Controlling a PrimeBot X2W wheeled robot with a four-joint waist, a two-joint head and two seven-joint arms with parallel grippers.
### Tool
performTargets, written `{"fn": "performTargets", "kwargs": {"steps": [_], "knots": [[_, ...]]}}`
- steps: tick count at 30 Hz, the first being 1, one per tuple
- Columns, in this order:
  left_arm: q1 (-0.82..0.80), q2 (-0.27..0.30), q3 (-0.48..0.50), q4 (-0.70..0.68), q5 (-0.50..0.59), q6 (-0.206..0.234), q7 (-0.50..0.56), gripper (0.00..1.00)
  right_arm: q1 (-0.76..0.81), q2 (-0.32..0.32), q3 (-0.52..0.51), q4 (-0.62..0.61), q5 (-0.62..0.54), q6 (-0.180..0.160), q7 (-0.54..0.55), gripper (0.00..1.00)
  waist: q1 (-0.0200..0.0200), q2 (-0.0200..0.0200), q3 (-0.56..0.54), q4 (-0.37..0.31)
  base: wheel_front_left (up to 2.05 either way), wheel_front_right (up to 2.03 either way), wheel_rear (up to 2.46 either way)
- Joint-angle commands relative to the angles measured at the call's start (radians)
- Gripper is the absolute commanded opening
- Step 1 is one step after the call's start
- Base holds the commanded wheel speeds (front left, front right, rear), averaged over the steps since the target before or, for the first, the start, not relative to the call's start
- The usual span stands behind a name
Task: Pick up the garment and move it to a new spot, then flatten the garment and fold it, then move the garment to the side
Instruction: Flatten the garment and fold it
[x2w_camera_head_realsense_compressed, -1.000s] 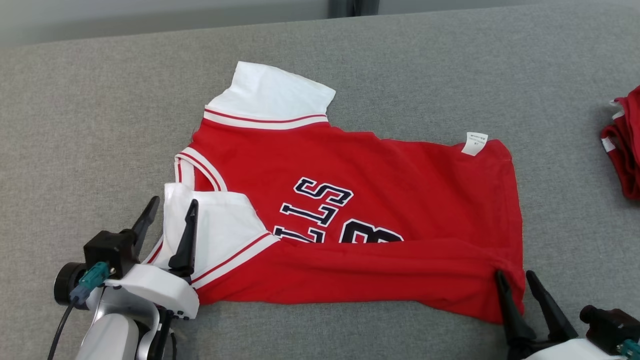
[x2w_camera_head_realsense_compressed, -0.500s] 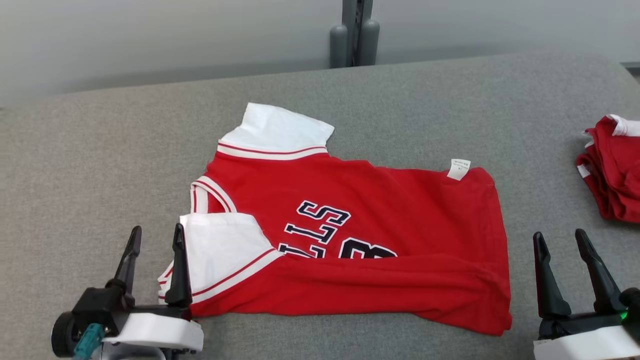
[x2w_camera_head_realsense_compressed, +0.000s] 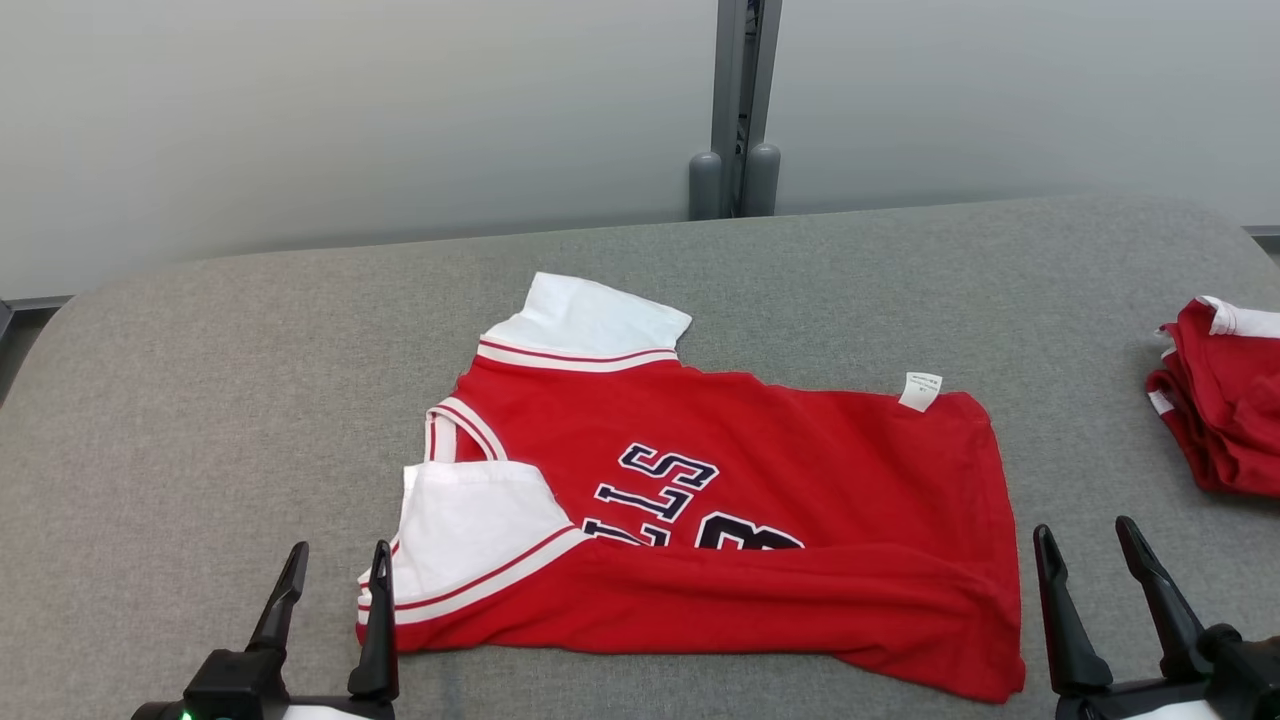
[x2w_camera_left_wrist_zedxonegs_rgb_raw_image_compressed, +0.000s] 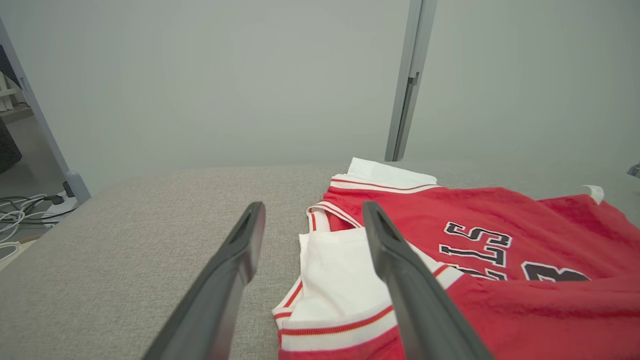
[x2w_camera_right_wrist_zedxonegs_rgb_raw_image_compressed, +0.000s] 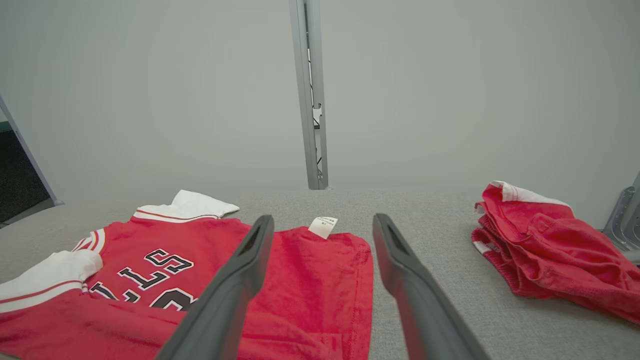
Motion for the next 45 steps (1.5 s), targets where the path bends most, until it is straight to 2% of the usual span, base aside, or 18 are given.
{"fn": "performTargets", "kwargs": {"steps": [1, 11, 19, 35, 38, 39, 41, 42, 43, 44, 45], "knots": [[-0.004, 0.006, 0.000, 0.005, -0.001, -0.004, -0.004, 1.00, 0.009, 0.000, 0.000, 0.001, 0.005, 0.000, 0.005, 1.00, 0.0000, 0.0000, -0.001, 0.000, 0.00, 0.00, 0.00], [-0.024, 0.011, -0.007, 0.020, -0.006, -0.004, -0.004, 1.00, 0.003, 0.004, 0.003, 0.009, 0.015, 0.000, 0.004, 1.00, 0.0000, 0.0000, 0.001, 0.000, 0.00, 0.00, 0.00], [-0.062, 0.016, -0.027, 0.067, -0.018, -0.022, 0.031, 1.00, -0.014, 0.007, 0.011, 0.036, 0.029, 0.000, 0.006, 1.00, 0.0000, 0.0000, 0.026, -0.004, 0.00, 0.00, 0.00], [-0.128, 0.005, -0.015, 0.280, -0.107, -0.050, 0.104, 1.00, -0.051, 0.029, 0.066, 0.341, 0.097, 0.000, -0.010, 1.00, 0.0000, 0.0000, 0.143, -0.027, 0.00, 0.00, 0.00], [-0.153, 0.005, -0.017, 0.302, -0.130, -0.072, 0.131, 1.00, -0.100, 0.032, 0.098, 0.420, 0.122, 0.000, -0.011, 1.00, 0.0000, 0.0000, 0.168, -0.032, 0.00, 0.00, 0.00], [-0.160, 0.005, -0.018, 0.304, -0.133, -0.077, 0.135, 0.83, -0.114, 0.032, 0.108, 0.439, 0.130, 0.000, -0.008, 1.00, 0.0000, 0.0000, 0.175, -0.032, 0.00, 0.00, 0.00], [-0.169, 0.007, -0.021, 0.313, -0.142, -0.085, 0.142, 0.00, -0.140, 0.034, 0.127, 0.474, 0.148, 0.000, -0.006, 1.00, 0.0000, 0.0000, 0.183, -0.033, 0.00, 0.00, 0.00], [-0.173, 0.005, -0.021, 0.317, -0.147, -0.089, 0.144, 0.00, -0.150, 0.035, 0.139, 0.490, 0.157, 0.000, -0.005, 0.98, 0.0000, 0.0000, 0.187, -0.033, 0.00, 0.00, 0.00], [-0.177, 0.004, -0.022, 0.320, -0.149, -0.092, 0.145, 0.00, -0.162, 0.036, 0.149, 0.505, 0.165, 0.000, -0.004, 0.42, 0.0000, 0.0000, 0.189, -0.032, 0.00, 0.00, 0.00], [-0.181, 0.005, -0.022, 0.322, -0.150, -0.093, 0.142, 0.00, -0.172, 0.036, 0.155, 0.513, 0.171, 0.000, -0.004, 0.15, 0.0000, 0.0000, 0.191, -0.030, 0.00, 0.00, 0.00], [-0.183, 0.007, -0.021, 0.323, -0.152, -0.093, 0.135, 0.00, -0.181, 0.037, 0.162, 0.520, 0.178, 0.000, -0.003, 0.00, 0.0000, 0.0000, 0.193, -0.028, 0.00, 0.00, 0.00]]}}
